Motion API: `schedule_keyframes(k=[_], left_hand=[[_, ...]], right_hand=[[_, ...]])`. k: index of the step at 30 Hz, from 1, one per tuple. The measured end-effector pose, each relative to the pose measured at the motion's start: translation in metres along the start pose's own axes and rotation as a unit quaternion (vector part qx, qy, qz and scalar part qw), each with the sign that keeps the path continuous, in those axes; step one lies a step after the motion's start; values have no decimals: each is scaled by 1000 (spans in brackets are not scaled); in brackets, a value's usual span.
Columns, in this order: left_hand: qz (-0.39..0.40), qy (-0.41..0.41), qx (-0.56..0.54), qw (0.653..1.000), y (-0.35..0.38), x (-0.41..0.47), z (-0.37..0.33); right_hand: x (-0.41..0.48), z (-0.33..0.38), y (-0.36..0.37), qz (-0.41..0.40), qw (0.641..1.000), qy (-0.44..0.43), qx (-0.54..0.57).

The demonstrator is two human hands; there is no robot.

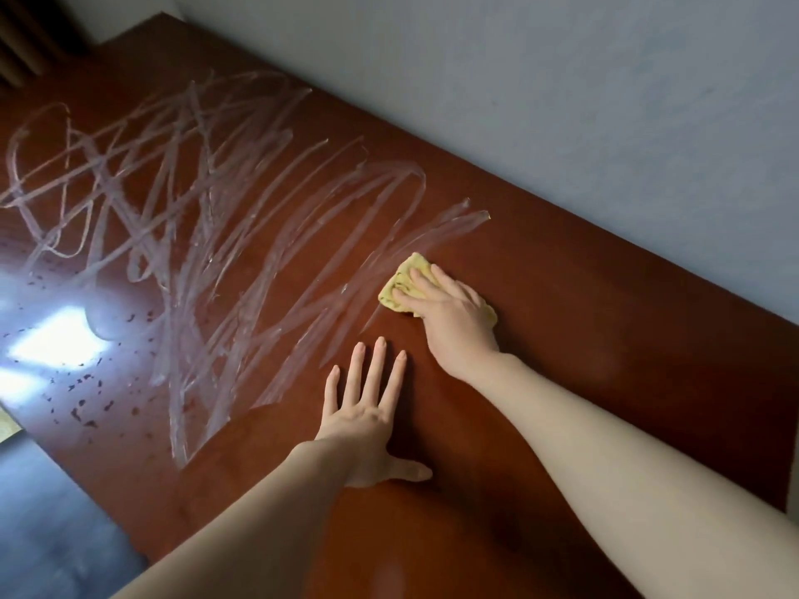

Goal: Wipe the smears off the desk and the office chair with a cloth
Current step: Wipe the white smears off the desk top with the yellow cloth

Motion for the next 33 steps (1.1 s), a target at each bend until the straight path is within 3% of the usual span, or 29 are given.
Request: schedule_keyframes(k=[6,11,21,27,33], left_hand=[[2,-8,7,1000,0,0,1],[3,-12,-4,1000,-2,-1,1],[5,-13,-7,1000,0,0,0],[1,-9,-14,1000,1,0,1],[2,-4,-20,1000,1,-1,0]], right_hand=[[-59,-15,6,8,990,-136,-38],[-119,-64,-1,-12,984,-160,-81],[-116,-158,-39,-25,999,38,-7],[-42,-162,-57,-42,989,137,41],[28,-142,-67,7,977,214,4]])
Point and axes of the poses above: each hand's wrist, its own x-axis towards the middle knuckle, its own y-axis out of the palm, z = x × y, the point moved 2 cm from there along x, towards the middle knuckle, and after that the axes turned 13 degrees about z, right-handed, at the moved point
